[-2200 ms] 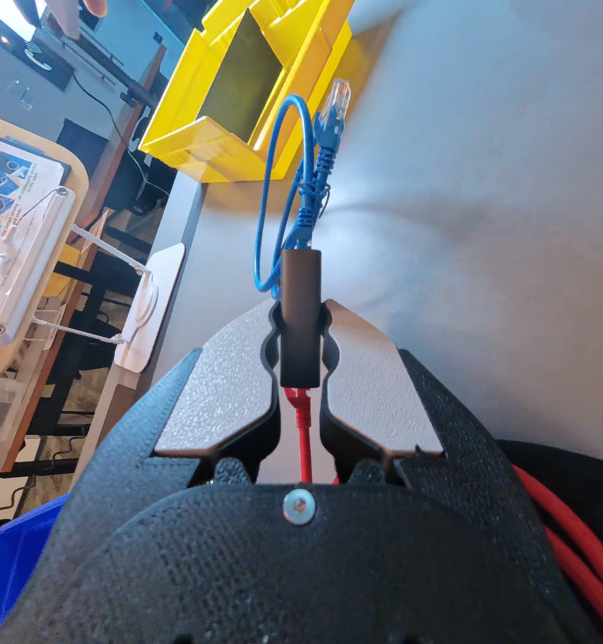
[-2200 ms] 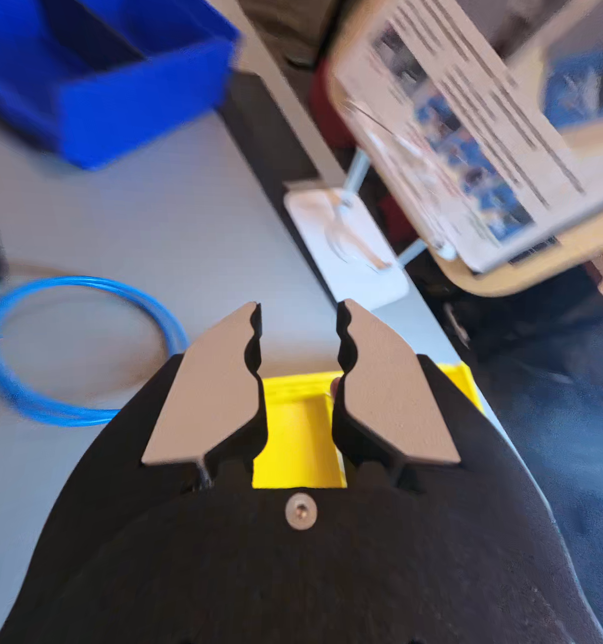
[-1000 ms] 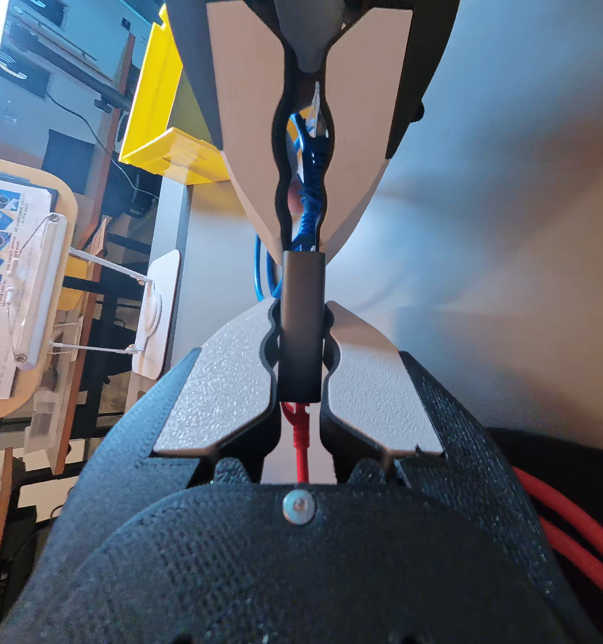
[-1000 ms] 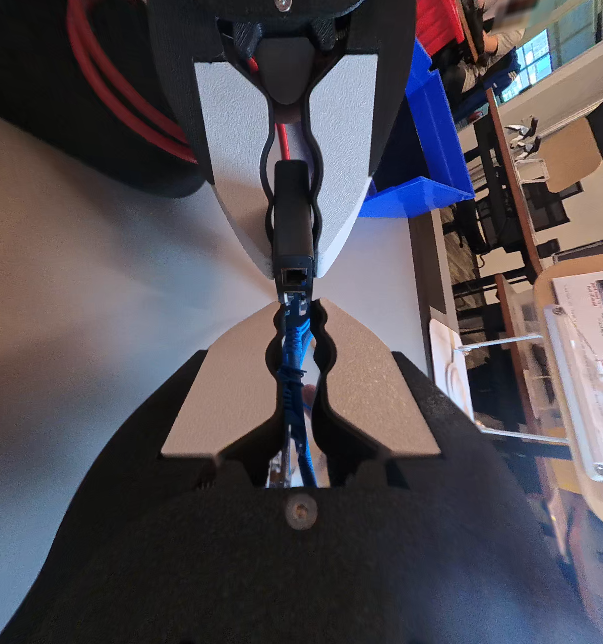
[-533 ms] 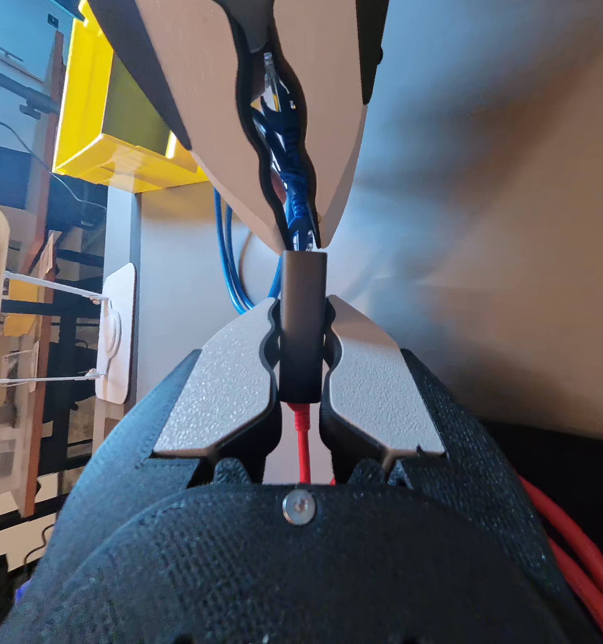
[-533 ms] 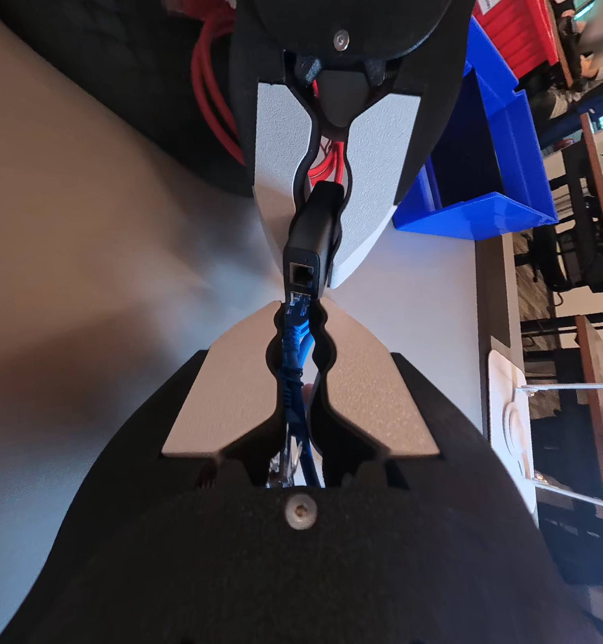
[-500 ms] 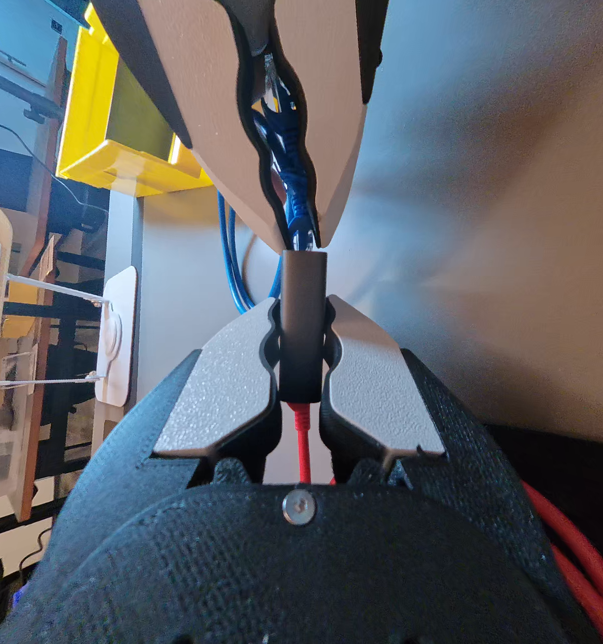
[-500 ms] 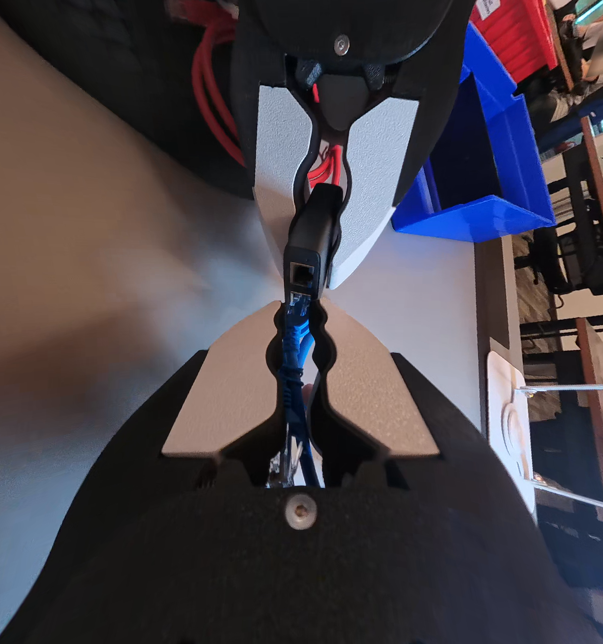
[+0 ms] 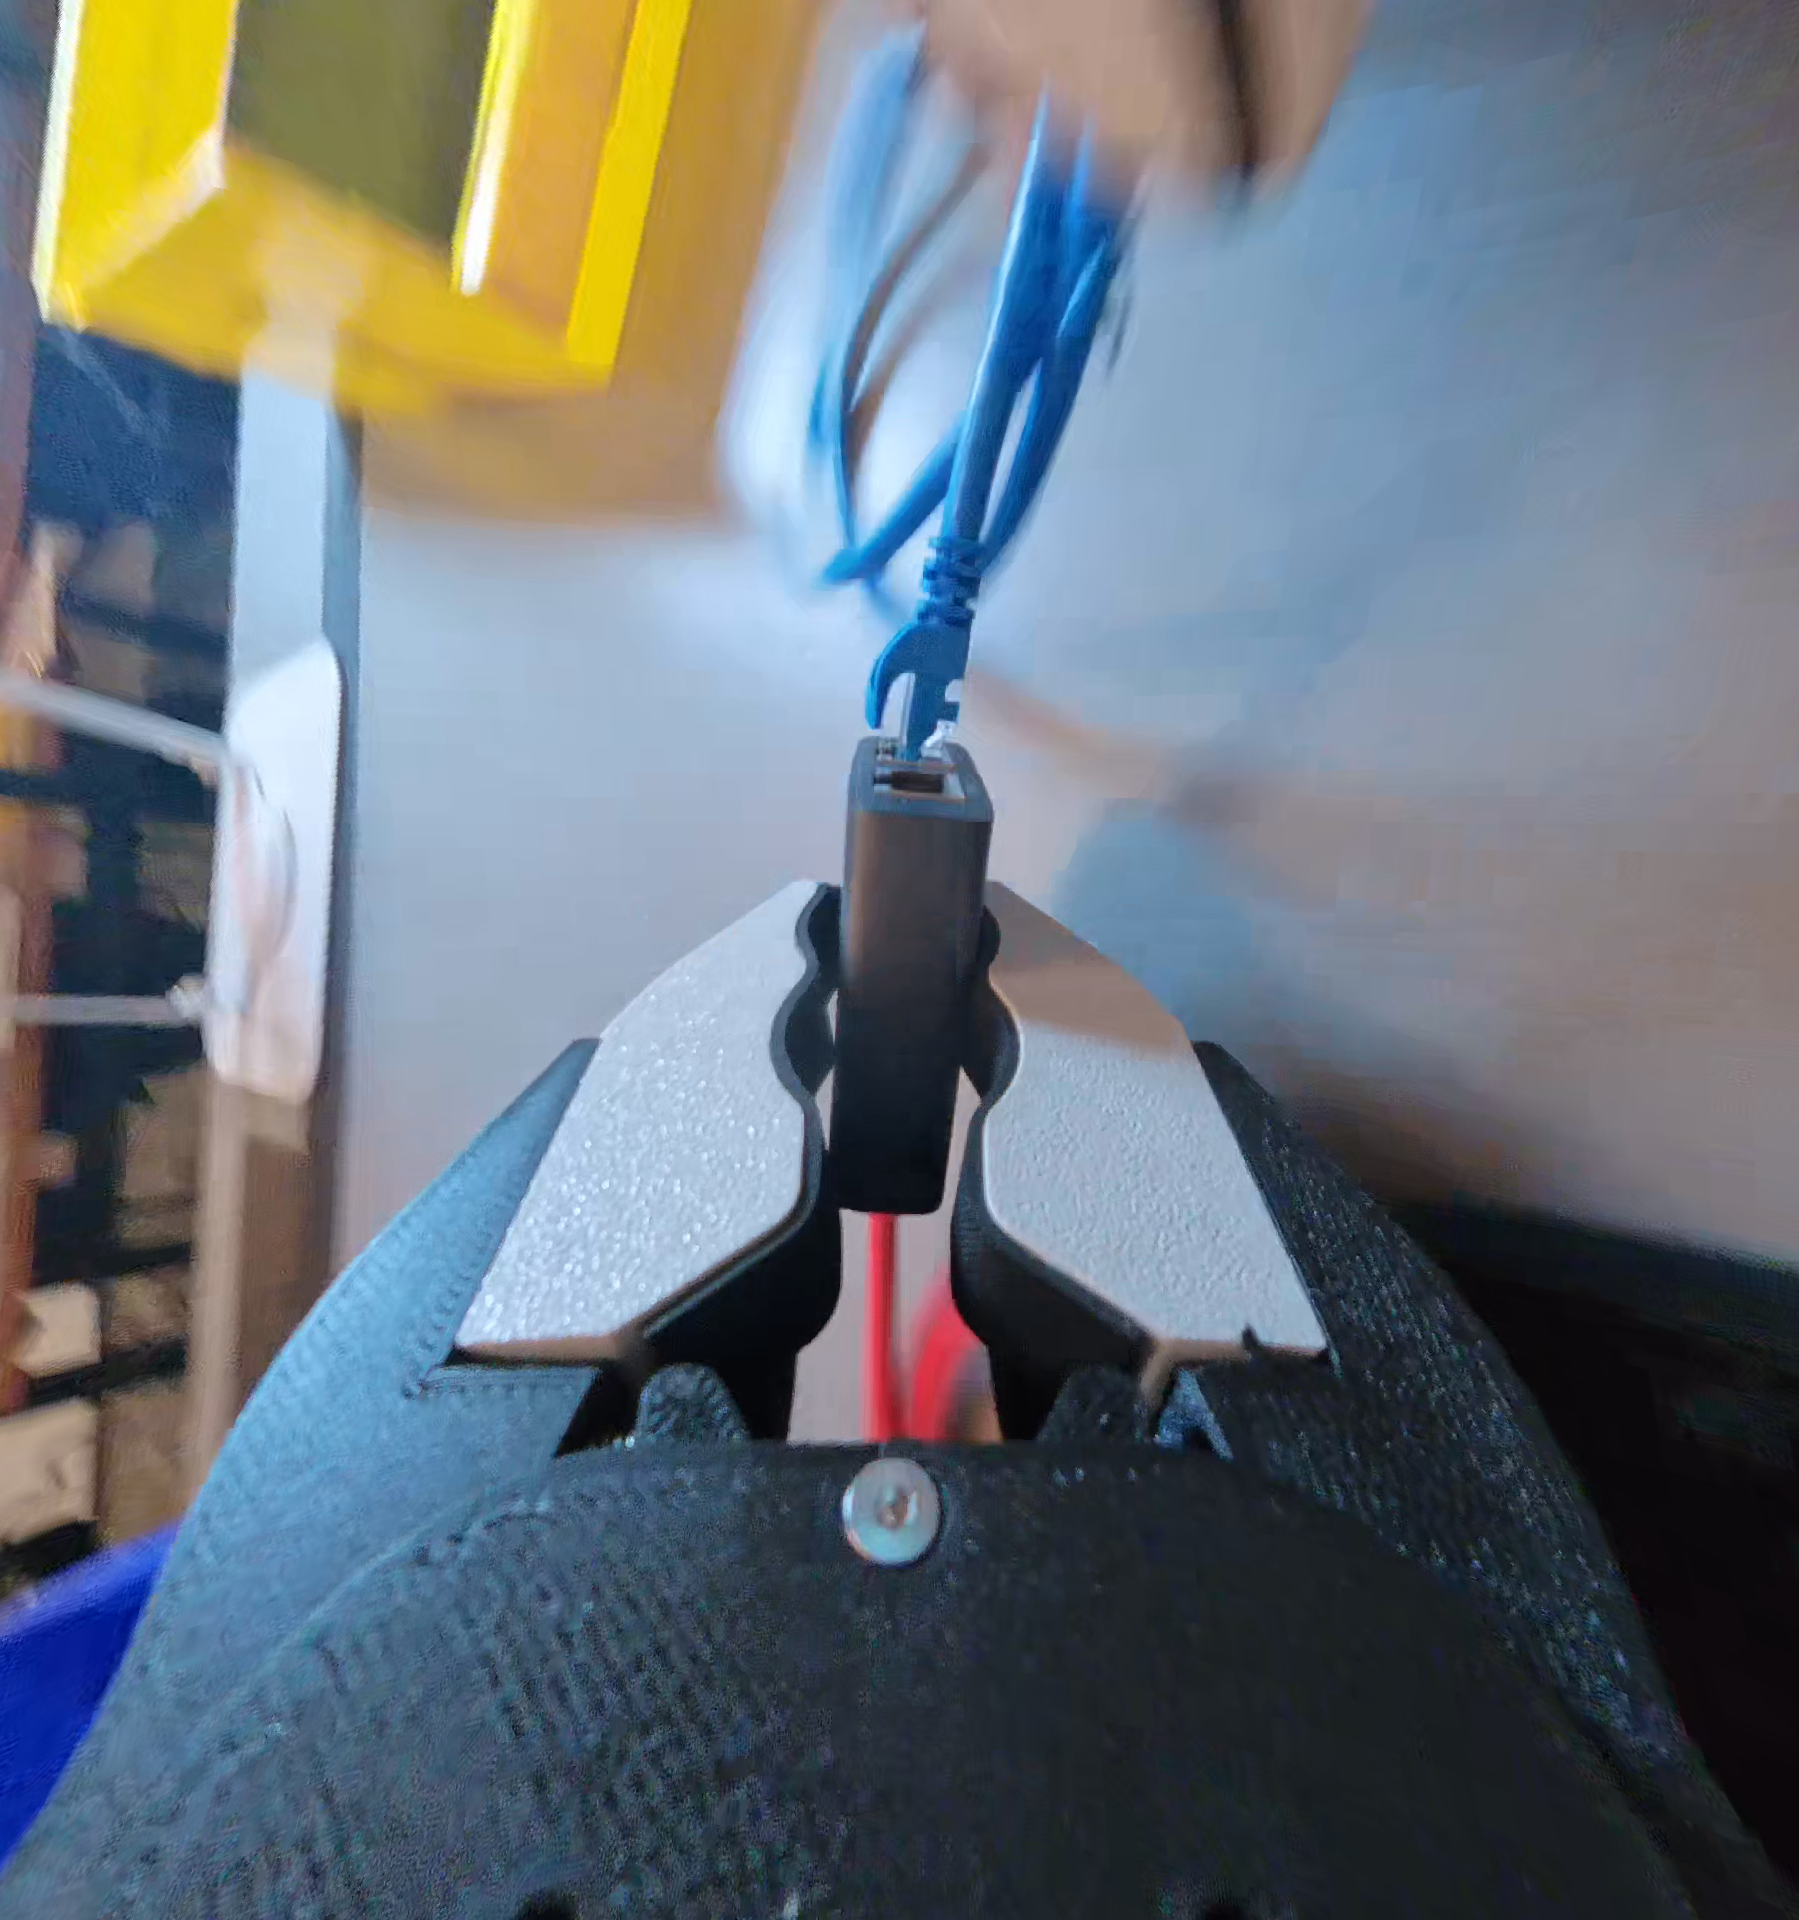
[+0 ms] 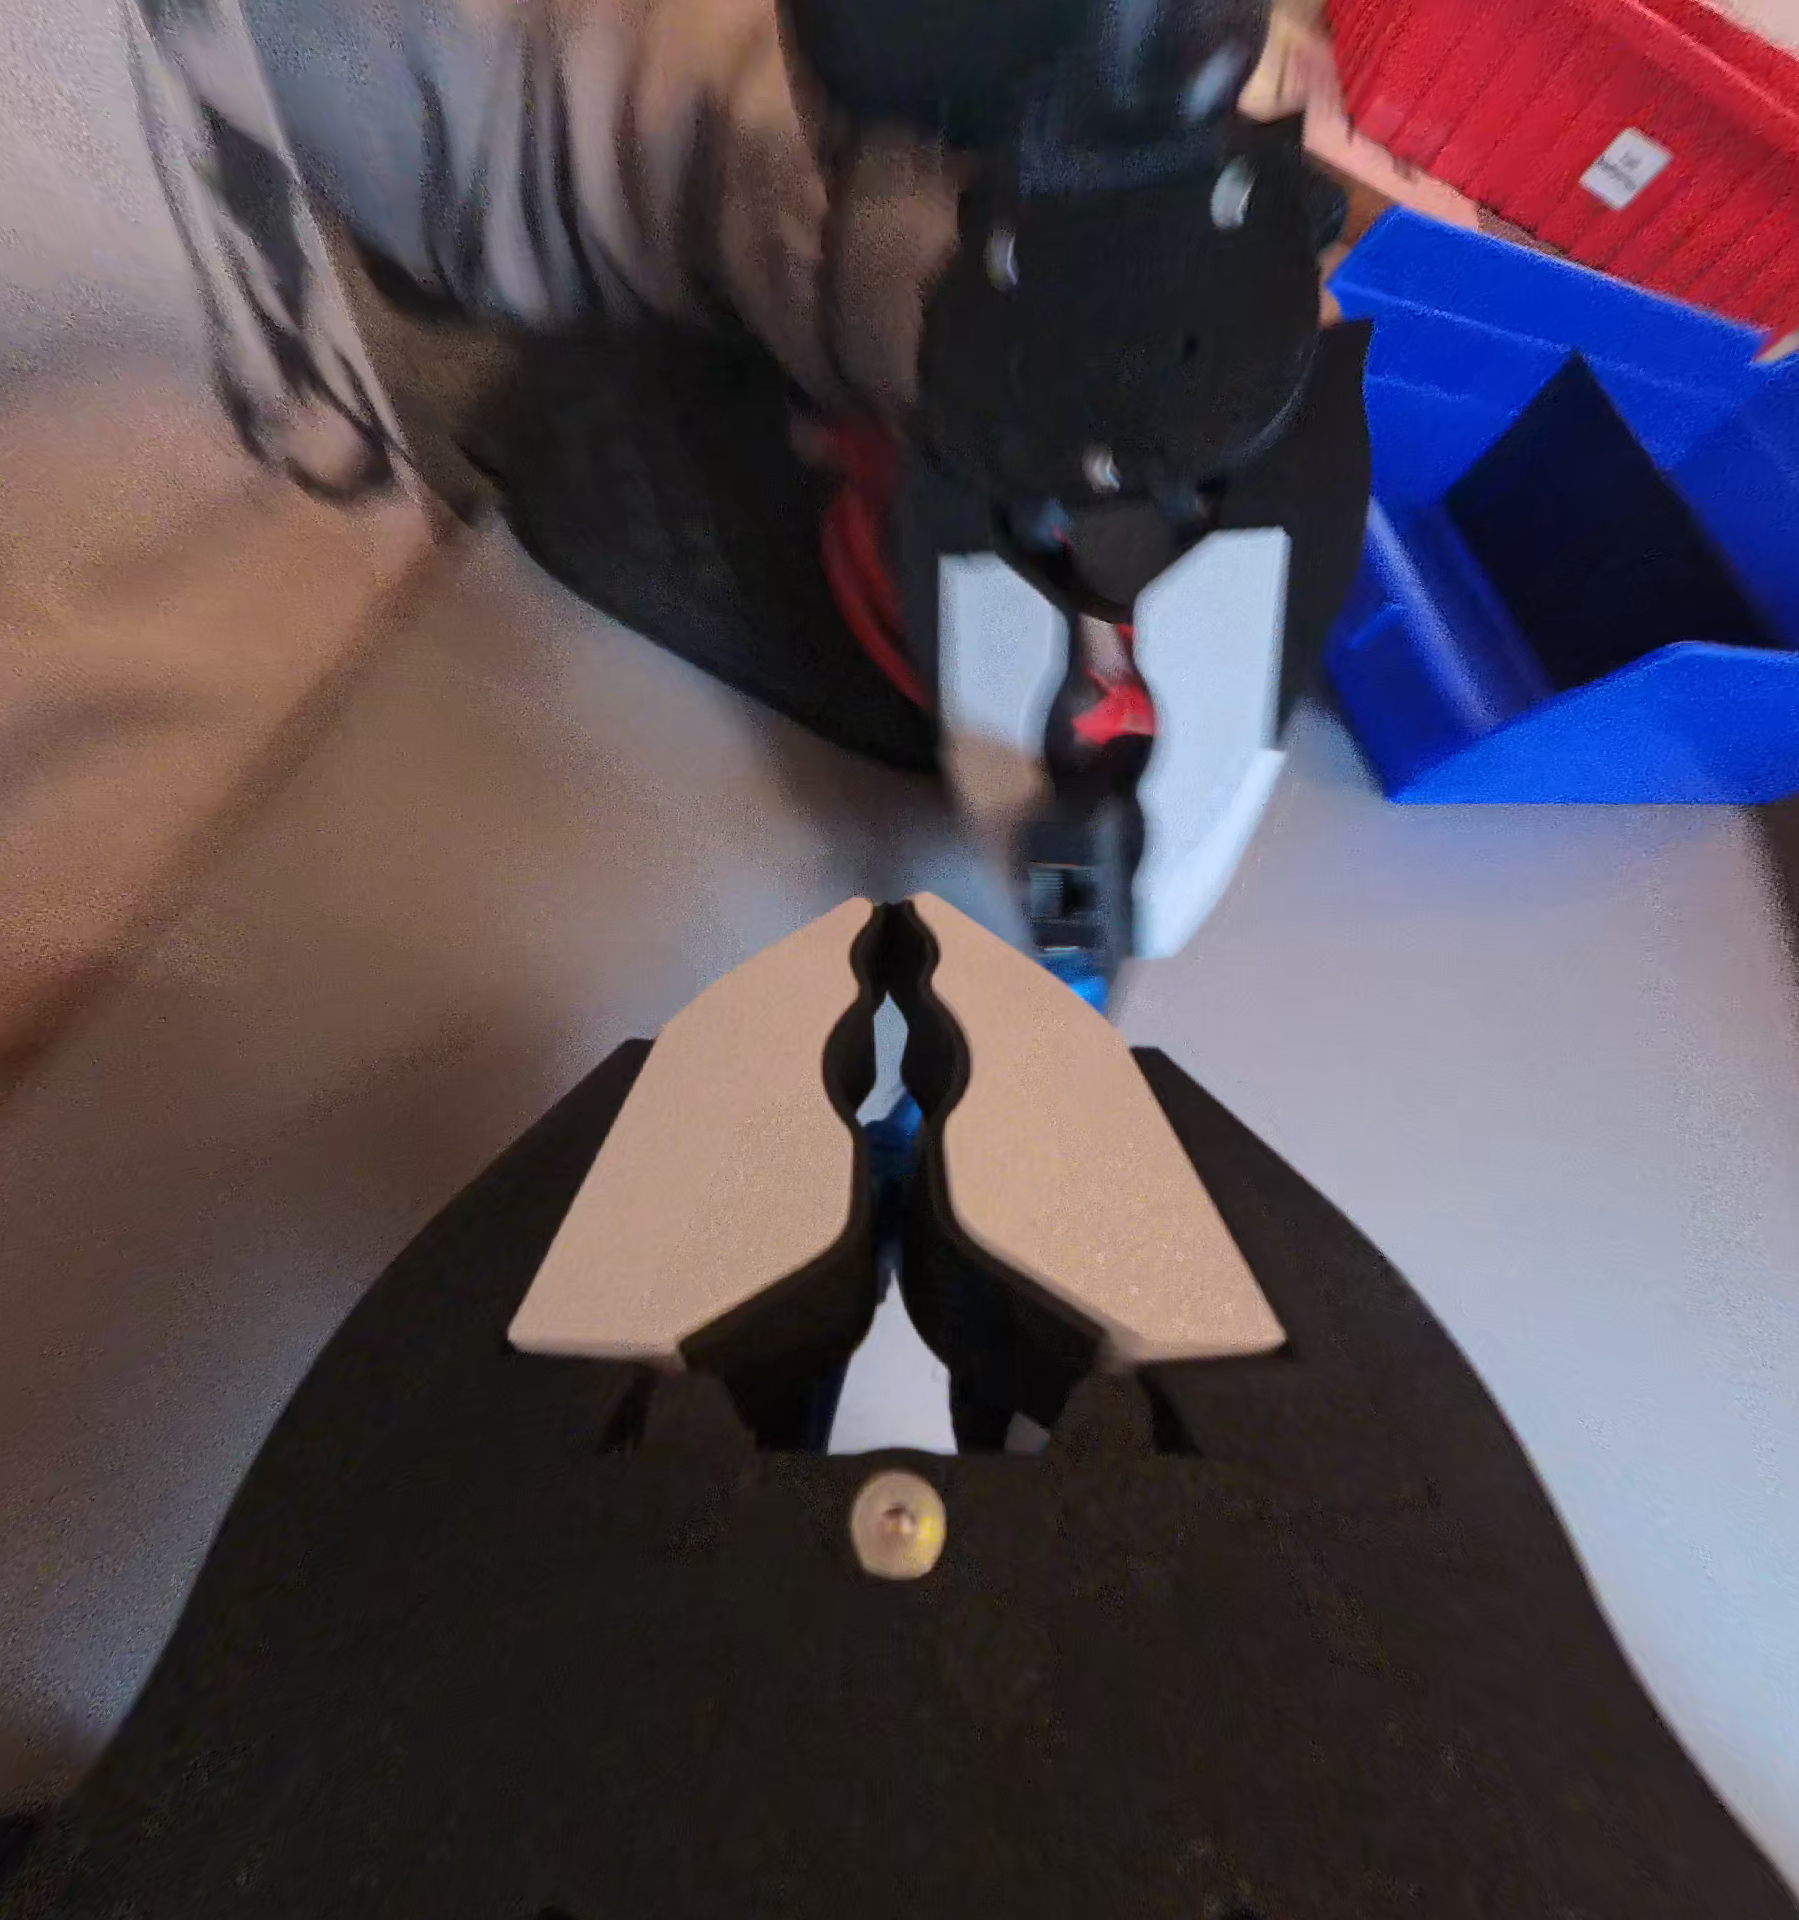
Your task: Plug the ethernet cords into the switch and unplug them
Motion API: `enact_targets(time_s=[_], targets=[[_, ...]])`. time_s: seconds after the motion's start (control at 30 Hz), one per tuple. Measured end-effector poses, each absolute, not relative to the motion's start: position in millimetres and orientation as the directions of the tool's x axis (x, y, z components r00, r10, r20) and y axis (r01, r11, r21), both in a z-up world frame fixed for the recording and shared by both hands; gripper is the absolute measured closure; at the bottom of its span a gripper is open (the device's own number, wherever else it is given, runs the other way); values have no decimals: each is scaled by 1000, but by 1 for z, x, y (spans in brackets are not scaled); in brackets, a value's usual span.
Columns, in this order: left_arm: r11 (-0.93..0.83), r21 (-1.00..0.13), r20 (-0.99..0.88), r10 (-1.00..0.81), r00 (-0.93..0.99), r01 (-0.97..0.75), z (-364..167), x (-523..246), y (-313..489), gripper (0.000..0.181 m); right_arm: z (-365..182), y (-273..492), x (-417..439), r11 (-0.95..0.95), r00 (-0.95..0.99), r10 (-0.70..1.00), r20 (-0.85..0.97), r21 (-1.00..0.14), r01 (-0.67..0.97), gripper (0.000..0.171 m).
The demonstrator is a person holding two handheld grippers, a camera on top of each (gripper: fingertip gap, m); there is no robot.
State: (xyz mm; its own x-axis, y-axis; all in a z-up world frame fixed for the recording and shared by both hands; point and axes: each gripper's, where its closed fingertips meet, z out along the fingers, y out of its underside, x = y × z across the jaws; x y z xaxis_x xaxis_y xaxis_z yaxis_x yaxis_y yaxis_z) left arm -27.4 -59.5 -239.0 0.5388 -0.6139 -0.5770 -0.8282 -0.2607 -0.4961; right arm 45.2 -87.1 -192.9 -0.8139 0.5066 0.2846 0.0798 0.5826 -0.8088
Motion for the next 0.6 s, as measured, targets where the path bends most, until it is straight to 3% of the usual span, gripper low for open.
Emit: enact_targets(time_s=[0.1, 0.23, 0.33, 0.4, 0.6], targets=[[-249, -582, -525, -612, 592, -774, -227, -29, -72, 159, -188, -60, 41, 696, -685, 542, 486, -716, 43, 171], [-267, -554, -538, -608, 584, -788, -223, -21, -66, 159, -167, -45, 43, 675, -634, 602, 486, -733, 79, 169], [-294, -542, -534, -603, 593, -787, -230, -23, -64, 160, -174, -50, 35, 738, -620, 588, 520, -657, 150, 143], [-291, -523, -547, -606, 577, -801, -234, -19, -64, 159, -193, -54, 26, 792, -620, 560, 549, -574, 207, 137], [-303, -529, -531, -610, 588, -792, -238, -19, -66, 160, -223, -56, 5, 835, -598, 524, 607, -504, 220, 154]])
